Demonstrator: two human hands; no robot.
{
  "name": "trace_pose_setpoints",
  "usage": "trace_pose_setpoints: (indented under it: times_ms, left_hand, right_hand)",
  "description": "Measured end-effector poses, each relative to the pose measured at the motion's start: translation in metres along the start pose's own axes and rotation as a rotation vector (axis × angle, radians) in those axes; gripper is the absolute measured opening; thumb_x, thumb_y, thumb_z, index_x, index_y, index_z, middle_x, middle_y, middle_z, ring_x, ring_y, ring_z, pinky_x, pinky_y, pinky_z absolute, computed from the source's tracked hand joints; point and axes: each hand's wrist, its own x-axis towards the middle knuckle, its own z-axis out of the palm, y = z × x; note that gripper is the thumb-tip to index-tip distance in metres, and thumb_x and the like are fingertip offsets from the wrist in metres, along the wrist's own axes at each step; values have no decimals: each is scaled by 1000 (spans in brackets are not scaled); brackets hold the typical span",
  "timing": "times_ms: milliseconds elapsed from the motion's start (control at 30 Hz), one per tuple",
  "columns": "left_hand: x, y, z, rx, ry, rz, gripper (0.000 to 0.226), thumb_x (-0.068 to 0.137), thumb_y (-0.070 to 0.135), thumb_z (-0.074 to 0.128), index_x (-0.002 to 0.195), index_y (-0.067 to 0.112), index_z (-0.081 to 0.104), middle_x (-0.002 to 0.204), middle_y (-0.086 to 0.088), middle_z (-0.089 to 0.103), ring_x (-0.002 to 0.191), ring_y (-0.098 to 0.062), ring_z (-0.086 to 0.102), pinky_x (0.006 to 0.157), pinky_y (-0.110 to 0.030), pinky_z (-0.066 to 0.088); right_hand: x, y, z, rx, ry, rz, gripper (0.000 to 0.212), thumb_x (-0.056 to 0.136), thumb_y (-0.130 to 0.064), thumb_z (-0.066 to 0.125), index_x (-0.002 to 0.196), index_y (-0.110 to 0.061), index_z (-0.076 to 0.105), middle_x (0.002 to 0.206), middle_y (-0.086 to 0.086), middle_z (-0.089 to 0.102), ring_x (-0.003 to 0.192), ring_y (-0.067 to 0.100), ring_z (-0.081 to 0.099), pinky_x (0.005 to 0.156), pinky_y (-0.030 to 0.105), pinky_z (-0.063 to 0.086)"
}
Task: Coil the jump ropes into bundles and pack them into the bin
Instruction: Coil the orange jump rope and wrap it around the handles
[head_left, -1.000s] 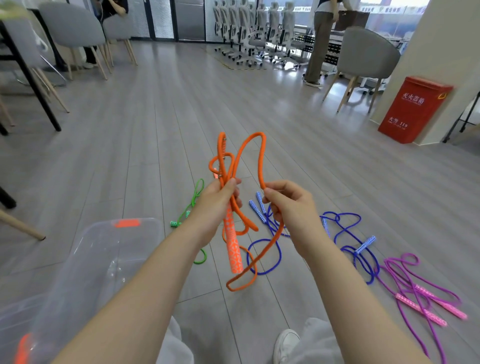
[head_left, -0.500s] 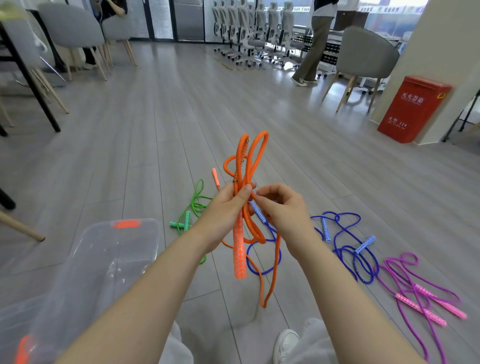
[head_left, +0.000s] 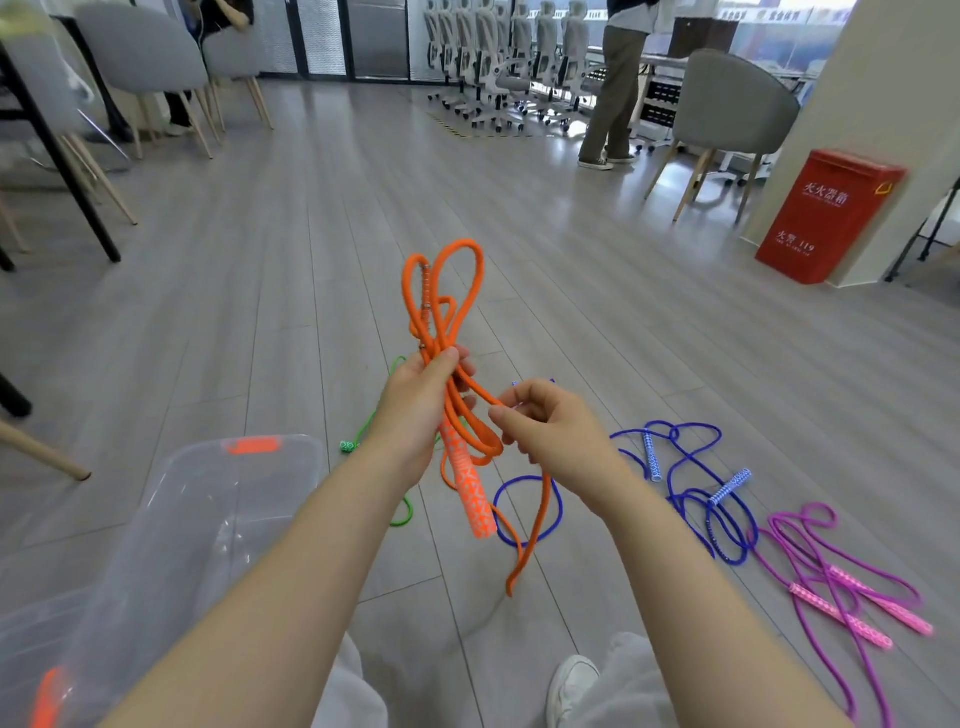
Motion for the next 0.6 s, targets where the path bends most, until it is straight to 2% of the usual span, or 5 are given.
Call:
trace_pose_setpoints:
  times_ms: [100,200,333,467,600]
  left_hand:
    - [10,11,-12,-159,124,12,20,99,12,47,82,12,58,65,1,61,55,-11,58,55,-23,51]
    - [23,22,-34,-343,308,18,26,99,10,46,74,14,50,46,5,56,43,-8,57,50,-23,47]
    - [30,26,-60,-305,539,40,29,97,13,47,67,16,46,41,6,54,38,-8,52,51,-23,40]
    - [29,23,-59,-174,529,110,24,97,15,50,73,17,48,61,-1,53,53,-11,53,53,-24,43]
    - [24,19,-45,93,341,158,22,98,17,50,75,19,52,67,0,53,60,-15,53,58,-27,45]
  right_hand:
    - [3,3,-15,-46,6,51,9,89,-23,68,90,-15,69,67,-1,64,54,1,52,62,25,45]
    - [3,6,-33,-67,35,83,9,88,-22,69,89,-13,69,71,1,65,52,-1,52,58,18,43]
    - [5,13,-53,-81,176,121,10,88,-24,69,84,-15,69,68,-1,64,59,10,49,56,23,39]
    - [7,15,-49,-114,300,138,9,93,-18,59,85,-19,64,80,4,65,60,12,49,54,24,38]
    - [2,5,-37,14,321,69,12,94,-14,56,90,-20,67,77,-2,64,64,7,53,56,20,40]
